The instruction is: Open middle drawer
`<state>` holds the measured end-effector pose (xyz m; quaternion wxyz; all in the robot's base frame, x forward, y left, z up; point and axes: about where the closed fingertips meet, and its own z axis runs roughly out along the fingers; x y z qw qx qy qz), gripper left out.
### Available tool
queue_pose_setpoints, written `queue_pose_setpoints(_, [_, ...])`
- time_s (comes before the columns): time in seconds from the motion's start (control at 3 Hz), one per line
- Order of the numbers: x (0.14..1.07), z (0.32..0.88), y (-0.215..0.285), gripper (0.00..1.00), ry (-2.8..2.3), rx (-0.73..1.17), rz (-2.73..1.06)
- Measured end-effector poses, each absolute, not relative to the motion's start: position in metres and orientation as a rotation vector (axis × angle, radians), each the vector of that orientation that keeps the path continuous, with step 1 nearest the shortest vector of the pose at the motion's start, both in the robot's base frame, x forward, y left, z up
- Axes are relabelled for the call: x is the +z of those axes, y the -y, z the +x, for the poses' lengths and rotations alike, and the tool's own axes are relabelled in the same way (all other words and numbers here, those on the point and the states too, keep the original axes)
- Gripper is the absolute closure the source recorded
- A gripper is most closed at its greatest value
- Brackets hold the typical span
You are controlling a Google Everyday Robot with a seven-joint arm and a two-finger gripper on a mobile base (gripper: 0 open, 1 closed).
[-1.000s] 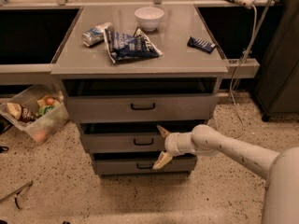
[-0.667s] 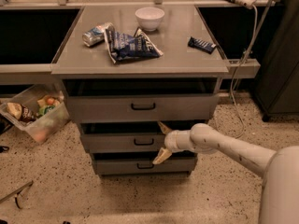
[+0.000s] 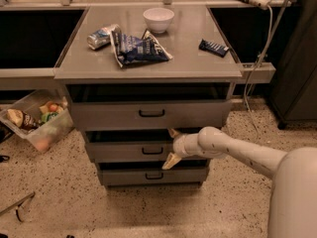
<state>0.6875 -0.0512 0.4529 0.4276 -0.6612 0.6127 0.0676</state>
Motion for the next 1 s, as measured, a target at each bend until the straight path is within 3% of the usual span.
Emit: queue_pose_setpoints(1.0, [0.443, 0.664, 0.044, 0.00, -1.720, 0.248, -1.934])
